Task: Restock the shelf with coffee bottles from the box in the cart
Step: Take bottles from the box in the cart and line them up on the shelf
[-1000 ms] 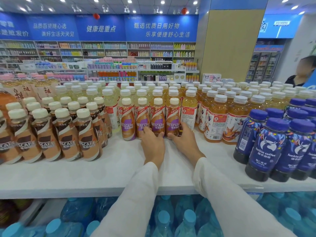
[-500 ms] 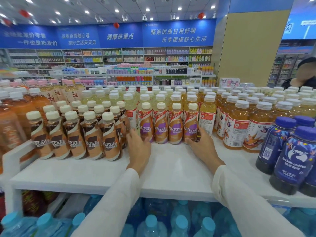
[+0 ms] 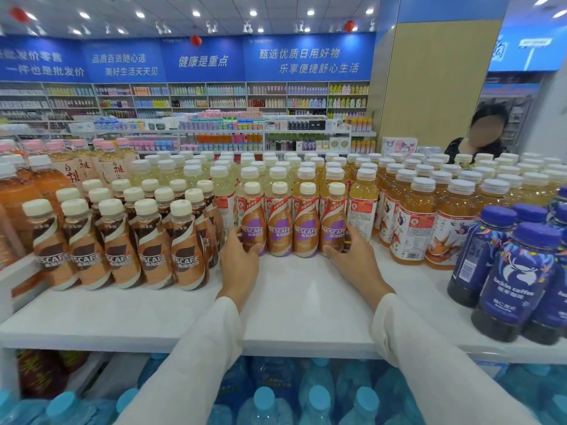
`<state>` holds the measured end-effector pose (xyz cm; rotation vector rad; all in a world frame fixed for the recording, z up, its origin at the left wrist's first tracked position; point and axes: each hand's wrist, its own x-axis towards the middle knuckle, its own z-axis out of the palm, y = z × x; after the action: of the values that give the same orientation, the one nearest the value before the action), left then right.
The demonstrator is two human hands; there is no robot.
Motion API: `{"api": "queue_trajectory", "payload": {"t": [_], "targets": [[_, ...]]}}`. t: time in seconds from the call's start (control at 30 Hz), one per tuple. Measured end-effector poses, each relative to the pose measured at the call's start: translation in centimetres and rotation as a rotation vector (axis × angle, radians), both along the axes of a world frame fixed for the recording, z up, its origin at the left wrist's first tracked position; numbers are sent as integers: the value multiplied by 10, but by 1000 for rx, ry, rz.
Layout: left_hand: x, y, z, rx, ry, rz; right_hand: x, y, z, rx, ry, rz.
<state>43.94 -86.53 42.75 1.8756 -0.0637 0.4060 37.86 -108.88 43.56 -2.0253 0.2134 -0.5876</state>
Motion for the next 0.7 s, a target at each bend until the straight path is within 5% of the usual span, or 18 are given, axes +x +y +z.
{"api": "queue_trajectory", "payload": {"t": [0.53,0.7], "targets": [[-14,2,3,59,28,-42,-39,13,10,23,39,25],[-44,8,7,121,66,-28,-72,17,6,-114,190,7]]}}
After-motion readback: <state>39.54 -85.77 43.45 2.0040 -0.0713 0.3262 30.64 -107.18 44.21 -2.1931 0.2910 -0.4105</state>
